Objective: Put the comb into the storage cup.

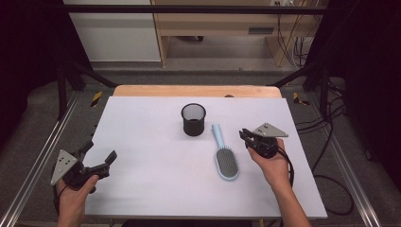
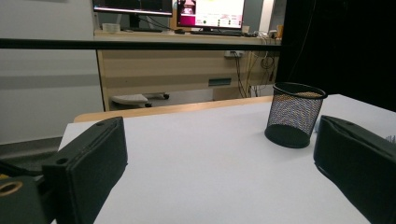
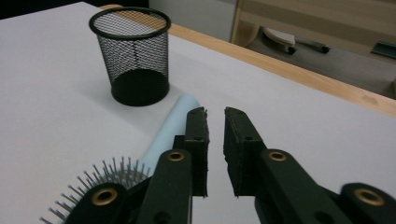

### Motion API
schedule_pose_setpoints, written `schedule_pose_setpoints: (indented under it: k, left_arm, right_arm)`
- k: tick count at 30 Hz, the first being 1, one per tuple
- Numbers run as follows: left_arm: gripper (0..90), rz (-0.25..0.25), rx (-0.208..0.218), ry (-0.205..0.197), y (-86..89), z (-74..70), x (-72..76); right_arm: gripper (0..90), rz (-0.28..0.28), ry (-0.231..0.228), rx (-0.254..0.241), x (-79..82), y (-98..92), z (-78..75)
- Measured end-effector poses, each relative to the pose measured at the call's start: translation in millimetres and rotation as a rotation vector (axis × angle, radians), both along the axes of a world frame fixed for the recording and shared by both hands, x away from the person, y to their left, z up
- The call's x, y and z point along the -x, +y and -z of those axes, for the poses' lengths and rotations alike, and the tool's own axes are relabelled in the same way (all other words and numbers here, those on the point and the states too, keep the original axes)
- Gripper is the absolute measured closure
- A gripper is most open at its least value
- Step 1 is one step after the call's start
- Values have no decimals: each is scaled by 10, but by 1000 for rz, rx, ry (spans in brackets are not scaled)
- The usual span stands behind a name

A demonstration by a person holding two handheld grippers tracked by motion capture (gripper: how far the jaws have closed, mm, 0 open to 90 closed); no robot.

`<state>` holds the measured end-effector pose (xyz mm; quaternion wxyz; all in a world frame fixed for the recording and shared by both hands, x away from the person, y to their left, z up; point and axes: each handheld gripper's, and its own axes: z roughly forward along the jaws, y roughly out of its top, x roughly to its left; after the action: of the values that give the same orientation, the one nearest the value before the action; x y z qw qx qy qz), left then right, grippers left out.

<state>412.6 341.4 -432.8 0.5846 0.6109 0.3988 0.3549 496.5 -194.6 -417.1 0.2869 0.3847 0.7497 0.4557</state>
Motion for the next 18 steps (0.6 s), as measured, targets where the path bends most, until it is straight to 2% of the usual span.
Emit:
schedule_pose_setpoints:
  k: [4, 8, 9, 13, 18]
  left_arm:
    - [27, 13, 0, 2, -15, 1, -2]
    - [27, 16, -5, 3, -21, 1, -4]
    - [27, 17, -7, 4, -23, 1, -5]
    - [28, 19, -9, 4, -28, 0, -13]
    - [28, 18, -4, 3, -23, 0, -15]
  right_arm:
    - [881, -39, 18, 34, -113, 135, -42]
    - [900, -78, 32, 66, -194, 232, -45]
    - [900, -105, 44, 82, -246, 296, -32]
    - [900, -148, 71, 118, -340, 414, 19]
    - [900, -176, 108, 135, -411, 518, 96]
